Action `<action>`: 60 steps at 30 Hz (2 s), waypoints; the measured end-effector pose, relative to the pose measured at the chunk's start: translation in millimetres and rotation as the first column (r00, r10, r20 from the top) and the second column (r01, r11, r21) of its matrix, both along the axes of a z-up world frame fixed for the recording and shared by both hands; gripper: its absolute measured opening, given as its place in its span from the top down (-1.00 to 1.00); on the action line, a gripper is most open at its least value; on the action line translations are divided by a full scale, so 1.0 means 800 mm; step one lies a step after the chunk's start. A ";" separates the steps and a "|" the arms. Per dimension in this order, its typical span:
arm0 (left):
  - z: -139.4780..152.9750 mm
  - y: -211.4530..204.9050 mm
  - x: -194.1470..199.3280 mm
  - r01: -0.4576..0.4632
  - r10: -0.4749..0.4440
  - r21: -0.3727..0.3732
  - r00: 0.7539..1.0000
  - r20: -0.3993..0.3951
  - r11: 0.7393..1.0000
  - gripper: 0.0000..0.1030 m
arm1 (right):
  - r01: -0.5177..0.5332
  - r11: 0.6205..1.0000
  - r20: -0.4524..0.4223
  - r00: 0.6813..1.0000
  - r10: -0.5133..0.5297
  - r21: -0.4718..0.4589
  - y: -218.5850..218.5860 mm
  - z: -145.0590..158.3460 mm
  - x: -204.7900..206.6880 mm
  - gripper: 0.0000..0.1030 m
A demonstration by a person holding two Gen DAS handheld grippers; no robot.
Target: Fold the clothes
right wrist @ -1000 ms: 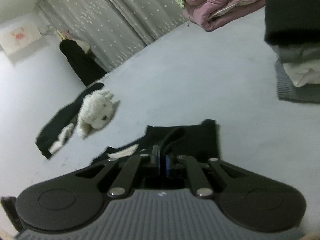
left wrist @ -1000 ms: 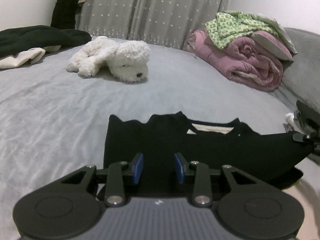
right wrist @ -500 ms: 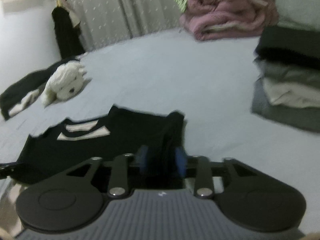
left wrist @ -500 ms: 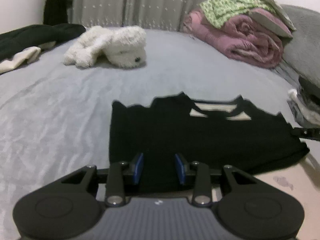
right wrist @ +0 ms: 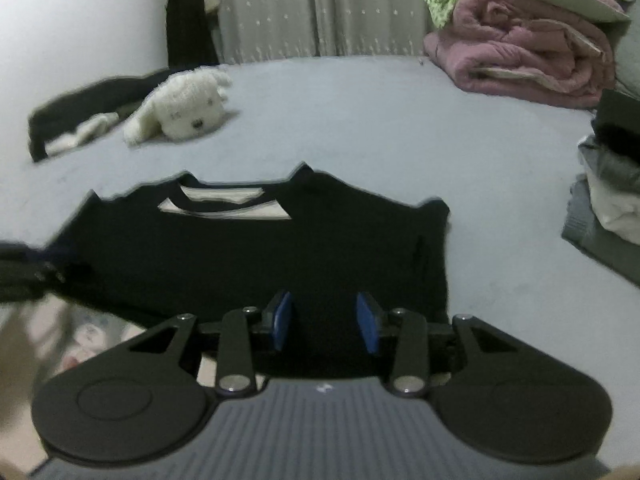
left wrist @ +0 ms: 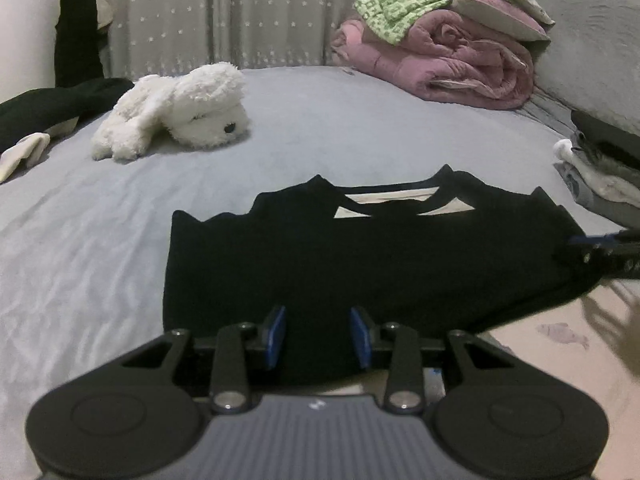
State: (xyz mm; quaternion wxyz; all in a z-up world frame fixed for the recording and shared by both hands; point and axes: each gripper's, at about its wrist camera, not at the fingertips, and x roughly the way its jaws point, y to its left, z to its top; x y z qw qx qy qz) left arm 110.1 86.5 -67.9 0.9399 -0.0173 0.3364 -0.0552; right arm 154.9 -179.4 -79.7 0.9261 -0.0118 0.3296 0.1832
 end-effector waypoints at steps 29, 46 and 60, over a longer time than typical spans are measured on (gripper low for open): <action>-0.044 0.122 0.069 -0.412 0.451 -0.446 0.892 -0.020 0.795 0.88 | 0.297 0.930 -0.009 0.953 -0.302 0.217 -0.065 -0.024 0.068 0.82; 0.011 0.053 0.028 -0.319 0.345 -0.178 0.928 0.143 0.931 0.05 | 0.194 0.975 0.129 0.970 -0.207 0.106 -0.024 0.019 0.021 0.21; -0.021 0.021 0.015 -0.176 0.179 -0.047 0.981 0.071 0.983 -0.07 | 0.137 0.990 0.039 0.990 -0.139 0.044 -0.009 -0.007 0.008 0.35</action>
